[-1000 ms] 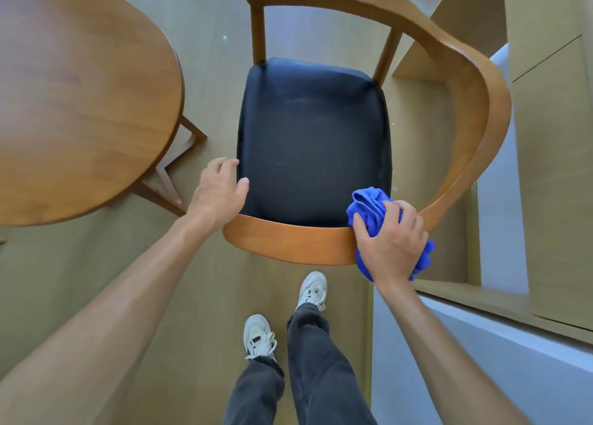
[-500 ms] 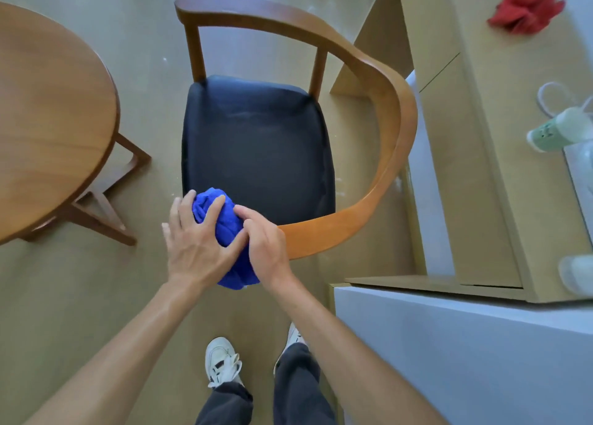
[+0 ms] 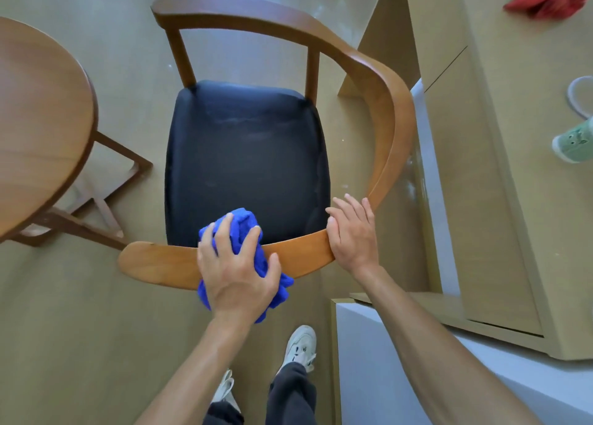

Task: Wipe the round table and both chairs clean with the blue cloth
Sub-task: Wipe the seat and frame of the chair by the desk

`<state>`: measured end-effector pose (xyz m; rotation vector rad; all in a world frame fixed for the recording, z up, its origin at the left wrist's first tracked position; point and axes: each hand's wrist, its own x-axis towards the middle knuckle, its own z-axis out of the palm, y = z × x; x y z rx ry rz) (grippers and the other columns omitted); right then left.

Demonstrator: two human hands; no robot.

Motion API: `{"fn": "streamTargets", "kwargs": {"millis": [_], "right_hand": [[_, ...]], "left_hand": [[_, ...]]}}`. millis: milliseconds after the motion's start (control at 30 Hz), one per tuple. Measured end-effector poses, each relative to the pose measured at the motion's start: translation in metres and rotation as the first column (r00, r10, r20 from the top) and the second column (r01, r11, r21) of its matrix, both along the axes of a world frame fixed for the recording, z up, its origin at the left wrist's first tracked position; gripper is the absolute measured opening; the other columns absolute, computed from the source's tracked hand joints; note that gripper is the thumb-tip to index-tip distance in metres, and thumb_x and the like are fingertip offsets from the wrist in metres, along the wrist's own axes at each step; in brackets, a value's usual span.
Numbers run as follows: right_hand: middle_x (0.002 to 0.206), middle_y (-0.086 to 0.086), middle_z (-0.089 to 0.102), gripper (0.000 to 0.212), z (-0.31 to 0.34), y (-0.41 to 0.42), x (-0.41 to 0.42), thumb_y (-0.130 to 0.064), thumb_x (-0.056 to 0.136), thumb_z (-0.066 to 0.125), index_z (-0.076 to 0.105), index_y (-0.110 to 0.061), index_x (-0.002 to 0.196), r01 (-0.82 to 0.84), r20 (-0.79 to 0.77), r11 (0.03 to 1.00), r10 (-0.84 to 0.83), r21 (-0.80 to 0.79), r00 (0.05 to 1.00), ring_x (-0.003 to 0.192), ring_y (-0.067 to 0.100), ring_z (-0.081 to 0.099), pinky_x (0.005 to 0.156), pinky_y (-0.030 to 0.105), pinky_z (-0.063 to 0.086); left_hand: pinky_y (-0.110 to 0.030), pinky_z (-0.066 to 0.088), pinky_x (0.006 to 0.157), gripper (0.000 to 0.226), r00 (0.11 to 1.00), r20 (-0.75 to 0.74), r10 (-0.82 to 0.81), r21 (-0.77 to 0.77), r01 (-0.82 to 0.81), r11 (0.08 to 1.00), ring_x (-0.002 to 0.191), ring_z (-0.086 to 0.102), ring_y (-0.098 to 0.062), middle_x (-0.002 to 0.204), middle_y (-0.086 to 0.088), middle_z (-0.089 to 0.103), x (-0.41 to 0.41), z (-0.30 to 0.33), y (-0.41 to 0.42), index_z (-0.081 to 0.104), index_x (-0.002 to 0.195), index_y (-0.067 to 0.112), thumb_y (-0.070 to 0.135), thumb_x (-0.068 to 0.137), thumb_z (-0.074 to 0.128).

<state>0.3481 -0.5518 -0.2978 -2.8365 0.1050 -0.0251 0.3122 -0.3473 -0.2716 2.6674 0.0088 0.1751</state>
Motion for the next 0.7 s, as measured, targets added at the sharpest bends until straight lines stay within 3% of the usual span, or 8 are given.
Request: {"fn": "streamTargets", "kwargs": {"millis": [133, 267, 333, 500, 600, 700], "right_hand": [[0.118, 0.009, 0.067, 0.044, -0.007, -0.007, 0.000, -0.022, 0.093, 0.032, 0.072, -0.005, 0.102, -0.042, 0.099, 0.998, 0.046, -0.048, 0.994, 0.121, 0.028, 0.056, 0.112, 0.045, 0.023], [0.114, 0.010, 0.068, 0.043, -0.013, -0.008, 0.001, -0.021, 0.092, 0.033, 0.072, -0.005, 0.099, -0.055, 0.146, 0.998, 0.061, -0.044, 0.987, 0.116, 0.031, 0.058, 0.111, 0.044, 0.021], [0.116, 0.009, 0.067, 0.046, -0.012, -0.007, 0.001, -0.023, 0.092, 0.031, 0.072, -0.006, 0.101, -0.038, 0.118, 0.999, 0.041, -0.023, 0.992, 0.119, 0.030, 0.056, 0.113, 0.045, 0.020], [0.116, 0.009, 0.067, 0.048, -0.006, 0.000, 0.002, -0.024, 0.091, 0.029, 0.072, -0.005, 0.101, -0.015, 0.096, 1.000, 0.013, 0.014, 0.995, 0.119, 0.029, 0.055, 0.114, 0.049, 0.022], [0.117, 0.009, 0.066, 0.043, -0.003, 0.002, 0.001, -0.021, 0.092, 0.033, 0.072, -0.006, 0.102, -0.008, 0.074, 1.000, 0.007, 0.006, 0.997, 0.119, 0.029, 0.054, 0.114, 0.050, 0.022], [0.119, 0.009, 0.065, 0.036, -0.003, 0.002, 0.001, -0.017, 0.091, 0.040, 0.071, -0.006, 0.106, -0.013, 0.046, 1.000, 0.013, 0.004, 0.999, 0.121, 0.028, 0.053, 0.115, 0.051, 0.022]], "left_hand": [[-0.054, 0.045, 0.092, 0.039, 0.985, -0.065, -0.158, 0.000, 0.158, 0.987, 0.118, 0.050, -0.043, 0.133, -0.016, 0.055, 0.005, 0.009, -0.079, 0.070, 0.106, 0.016, 0.029, 0.068, 0.068], [-0.046, 0.049, 0.085, 0.040, 0.976, -0.043, -0.212, -0.081, 0.208, 0.975, 0.111, 0.053, -0.040, 0.130, -0.015, 0.056, 0.016, 0.004, -0.040, 0.071, 0.106, 0.015, 0.025, 0.068, 0.066], [-0.044, 0.048, 0.088, 0.039, 0.982, -0.058, -0.180, -0.122, 0.172, 0.978, 0.110, 0.051, -0.038, 0.129, -0.015, 0.056, 0.015, 0.007, 0.018, 0.071, 0.105, 0.013, 0.025, 0.068, 0.063], [-0.034, 0.039, 0.097, 0.048, 0.999, -0.047, -0.012, -0.054, 0.010, 0.998, 0.114, 0.048, -0.039, 0.129, -0.019, 0.052, 0.031, 0.009, 0.146, 0.072, 0.107, 0.010, 0.034, 0.071, 0.051], [-0.034, 0.039, 0.093, 0.048, 0.989, -0.045, 0.140, -0.065, -0.143, 0.988, 0.114, 0.046, -0.038, 0.128, -0.016, 0.052, 0.032, 0.006, 0.135, 0.072, 0.107, 0.013, 0.035, 0.071, 0.049], [-0.041, 0.045, 0.090, 0.042, 0.999, 0.029, 0.040, -0.068, -0.038, 0.997, 0.108, 0.050, -0.038, 0.124, -0.014, 0.056, 0.019, 0.004, 0.085, 0.073, 0.101, 0.011, 0.029, 0.069, 0.053]]}}
